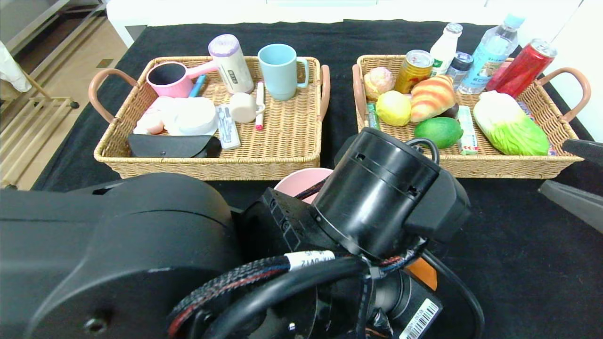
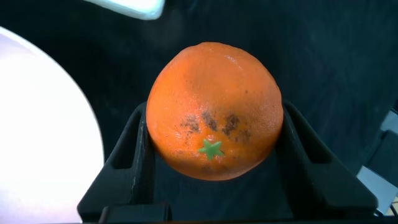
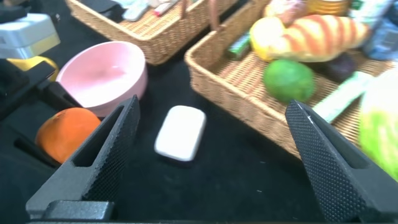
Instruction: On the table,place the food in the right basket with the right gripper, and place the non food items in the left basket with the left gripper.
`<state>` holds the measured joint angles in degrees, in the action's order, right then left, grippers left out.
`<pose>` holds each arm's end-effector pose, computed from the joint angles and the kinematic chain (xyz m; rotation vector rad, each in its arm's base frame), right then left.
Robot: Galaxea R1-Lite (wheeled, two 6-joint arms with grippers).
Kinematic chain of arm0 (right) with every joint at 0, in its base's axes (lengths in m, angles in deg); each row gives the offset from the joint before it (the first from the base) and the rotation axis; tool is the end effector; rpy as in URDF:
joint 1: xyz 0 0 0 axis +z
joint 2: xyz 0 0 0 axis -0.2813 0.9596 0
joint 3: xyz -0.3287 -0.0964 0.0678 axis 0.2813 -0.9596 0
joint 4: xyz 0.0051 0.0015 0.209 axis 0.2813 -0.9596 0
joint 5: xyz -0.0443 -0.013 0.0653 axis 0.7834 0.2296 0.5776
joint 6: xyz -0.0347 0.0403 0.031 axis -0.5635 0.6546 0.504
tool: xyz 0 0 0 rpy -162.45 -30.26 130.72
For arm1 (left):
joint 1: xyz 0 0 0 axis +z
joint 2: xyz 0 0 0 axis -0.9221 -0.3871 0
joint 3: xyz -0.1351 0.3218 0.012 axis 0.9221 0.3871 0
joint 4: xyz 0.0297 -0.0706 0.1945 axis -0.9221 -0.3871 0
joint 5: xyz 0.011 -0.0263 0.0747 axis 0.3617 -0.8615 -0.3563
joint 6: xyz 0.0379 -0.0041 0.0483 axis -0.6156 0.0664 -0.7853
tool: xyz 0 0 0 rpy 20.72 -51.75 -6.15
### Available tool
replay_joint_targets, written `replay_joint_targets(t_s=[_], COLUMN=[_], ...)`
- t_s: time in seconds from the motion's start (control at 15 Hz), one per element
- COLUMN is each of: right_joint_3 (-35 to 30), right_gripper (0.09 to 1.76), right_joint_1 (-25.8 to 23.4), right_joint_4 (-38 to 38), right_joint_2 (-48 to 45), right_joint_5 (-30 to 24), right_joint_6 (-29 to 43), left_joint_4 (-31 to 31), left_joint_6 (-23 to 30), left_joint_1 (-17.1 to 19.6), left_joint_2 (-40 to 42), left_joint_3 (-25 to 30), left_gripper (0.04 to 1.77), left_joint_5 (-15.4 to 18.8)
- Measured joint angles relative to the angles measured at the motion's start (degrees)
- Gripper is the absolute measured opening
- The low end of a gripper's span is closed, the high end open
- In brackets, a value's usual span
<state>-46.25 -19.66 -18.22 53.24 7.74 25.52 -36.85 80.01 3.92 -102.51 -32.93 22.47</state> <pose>0.1798 0.0325 0.2917 -0.1371 -0.1544 0.7058 0.1932 -0.3596 0.2490 0.3340 0.5722 -0.8669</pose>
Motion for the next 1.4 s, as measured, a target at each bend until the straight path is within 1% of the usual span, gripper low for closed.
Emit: replay_joint_targets(t_s=[0.13, 0.33, 0.6, 0.93, 1.13, 1.4], right_joint_3=[0.6, 1.21, 1.9, 2.86, 3.02, 3.02], right_gripper=[1.71, 1.71, 1.71, 1.71, 1.71, 1.71], right_joint_1=[-1.22, -2.21, -3.72, -6.07, -7.25, -7.67], right_joint_4=[-0.1, -0.02, -0.02, 0.0, 0.0, -0.02], right_joint_2=[-0.02, -0.02, 0.02, 0.3, 0.33, 0.33], right_joint_5=[-0.27, -0.29, -0.3, -0.82, -2.94, -3.05], right_joint_6=[0.67, 1.19, 1.27, 1.49, 2.1, 2.12], left_joint_4=[-0.02, 0.05, 4.6, 4.66, 4.74, 4.66], left_joint_6=[0.0, -0.05, -0.07, -0.55, -0.68, -0.77], left_joint_1=[-0.06, -0.02, 0.13, 0.13, 0.33, 0.38], left_joint_2=[-0.48, -1.35, -2.82, -4.39, -5.83, -6.53], left_joint_3=[0.06, -0.22, 0.09, 0.09, -0.24, -0.39], left_gripper=[1.13, 1.13, 1.13, 1.13, 1.13, 1.13], left_joint_5=[-0.35, -2.11, -2.47, -2.63, -3.41, -3.46])
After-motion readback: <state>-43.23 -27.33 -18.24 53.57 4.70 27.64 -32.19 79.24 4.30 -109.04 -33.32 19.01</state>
